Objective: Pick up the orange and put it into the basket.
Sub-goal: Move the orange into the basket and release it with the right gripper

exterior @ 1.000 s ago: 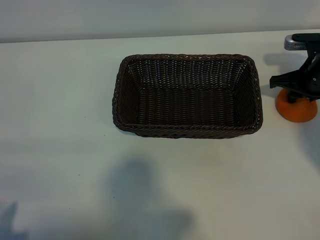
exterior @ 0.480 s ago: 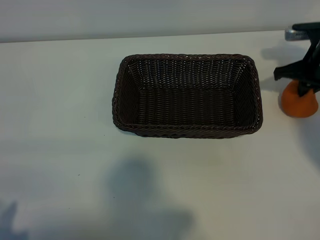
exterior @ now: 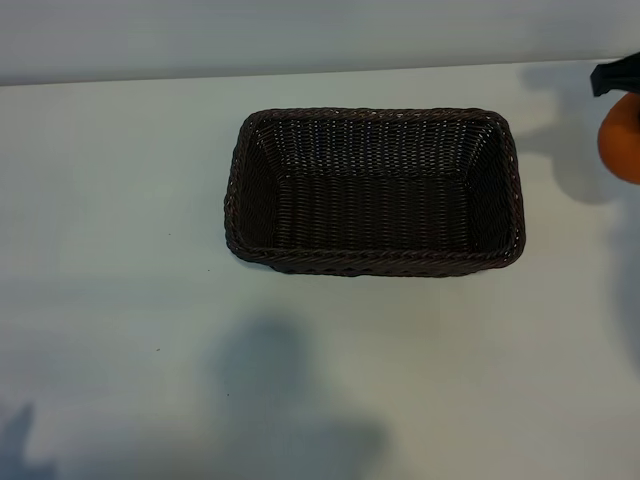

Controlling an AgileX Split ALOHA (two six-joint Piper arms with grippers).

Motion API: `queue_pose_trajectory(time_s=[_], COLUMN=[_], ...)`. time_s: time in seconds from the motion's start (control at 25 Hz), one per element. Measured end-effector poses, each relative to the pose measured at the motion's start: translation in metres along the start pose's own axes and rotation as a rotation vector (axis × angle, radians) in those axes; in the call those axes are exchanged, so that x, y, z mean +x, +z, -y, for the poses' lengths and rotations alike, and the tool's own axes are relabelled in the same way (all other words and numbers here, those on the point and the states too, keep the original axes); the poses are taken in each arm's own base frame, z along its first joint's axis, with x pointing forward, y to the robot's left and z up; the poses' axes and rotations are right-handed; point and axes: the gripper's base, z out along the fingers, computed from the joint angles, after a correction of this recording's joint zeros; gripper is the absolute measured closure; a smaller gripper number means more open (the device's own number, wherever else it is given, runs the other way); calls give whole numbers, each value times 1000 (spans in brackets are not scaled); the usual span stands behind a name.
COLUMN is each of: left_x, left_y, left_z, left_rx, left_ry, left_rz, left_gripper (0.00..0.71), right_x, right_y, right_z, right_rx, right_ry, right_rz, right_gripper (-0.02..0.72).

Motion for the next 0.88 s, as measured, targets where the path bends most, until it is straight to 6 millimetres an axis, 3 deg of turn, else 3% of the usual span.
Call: queue_pose_trajectory(time_s=[0.2, 0.32, 0.72, 0.88], left_x=[0, 0, 0, 0], left_y=[0, 0, 0, 0], left_z=[0, 0, 0, 0], left_rx=[0, 0, 0, 0], left_ry=[0, 0, 0, 0], left_rz=[0, 0, 0, 0], left_gripper=[158, 158, 158, 158], right_x=[2, 3, 31, 34], right_y=[-3, -4, -15, -26], right_z=[-5, -20, -132, -165], right_rx=[-16, -30, -146, -194], right_ry=[-19, -62, -348, -407], right_rz=[-8, -10, -1, 32], right_gripper=[616, 616, 616, 616])
